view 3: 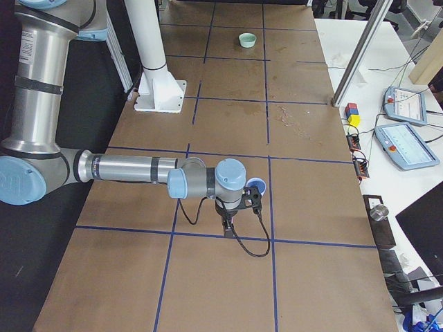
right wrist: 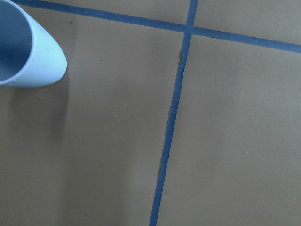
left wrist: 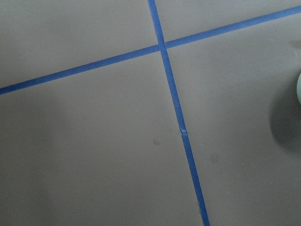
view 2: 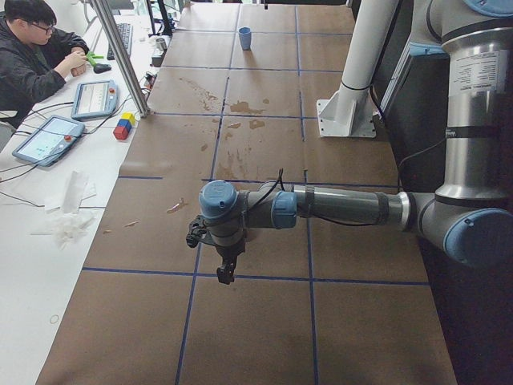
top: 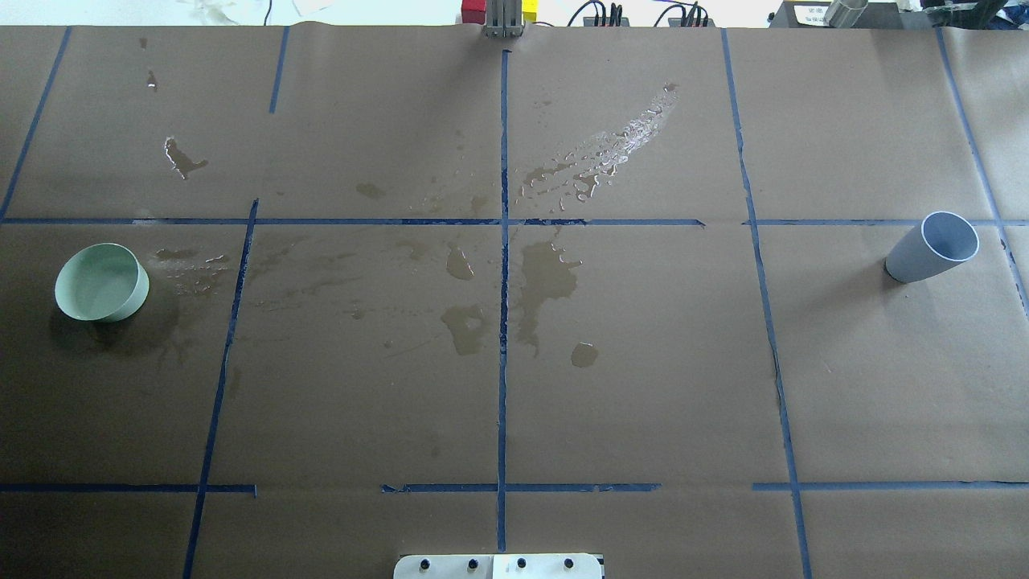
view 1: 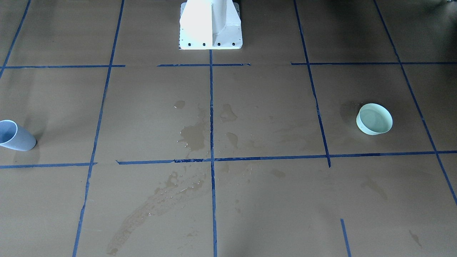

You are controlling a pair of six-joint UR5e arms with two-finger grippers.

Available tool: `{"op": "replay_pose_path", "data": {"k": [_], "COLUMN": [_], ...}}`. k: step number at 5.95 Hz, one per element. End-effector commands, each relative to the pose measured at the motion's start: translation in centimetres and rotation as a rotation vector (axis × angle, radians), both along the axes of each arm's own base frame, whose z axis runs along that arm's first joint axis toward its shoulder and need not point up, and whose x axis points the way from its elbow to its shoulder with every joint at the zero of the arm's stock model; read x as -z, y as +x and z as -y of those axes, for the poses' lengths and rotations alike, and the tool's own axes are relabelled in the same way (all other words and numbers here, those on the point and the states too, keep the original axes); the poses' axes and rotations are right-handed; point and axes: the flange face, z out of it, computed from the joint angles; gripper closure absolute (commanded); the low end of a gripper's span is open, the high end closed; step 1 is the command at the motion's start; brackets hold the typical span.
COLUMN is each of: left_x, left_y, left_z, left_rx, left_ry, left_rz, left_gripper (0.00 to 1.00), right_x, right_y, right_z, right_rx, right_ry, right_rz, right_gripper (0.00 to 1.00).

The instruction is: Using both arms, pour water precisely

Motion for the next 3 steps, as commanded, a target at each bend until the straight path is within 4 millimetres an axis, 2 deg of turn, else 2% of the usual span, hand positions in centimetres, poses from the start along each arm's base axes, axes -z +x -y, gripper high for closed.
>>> {"op": "replay_pose_path", "data": {"k": [1,2,3], "left_x": [0.9,0.7,2.4], "left_y": [0.2,0.4,1.3], "left_z": [-0.5,-0.5,1.0], "left_rx": [-0.005,-0.009,-0.02], "left_ry": [0.016,0.014,0.067], "left_rz": [-0.002,0.008,-0.001], "left_gripper": [0.0,0.0,0.0], "right_x": [0.2,0.6,0.6], "right_y": [-0.1,-0.1,-0.1], "right_z": [0.1,0.3,0.4], "right_rx": [0.0,0.0,0.0], "right_ry": [0.004,0.013,0.014], "right_rz": [0.002,0.003,0.003], "right_gripper": [0.0,0.0,0.0]}}
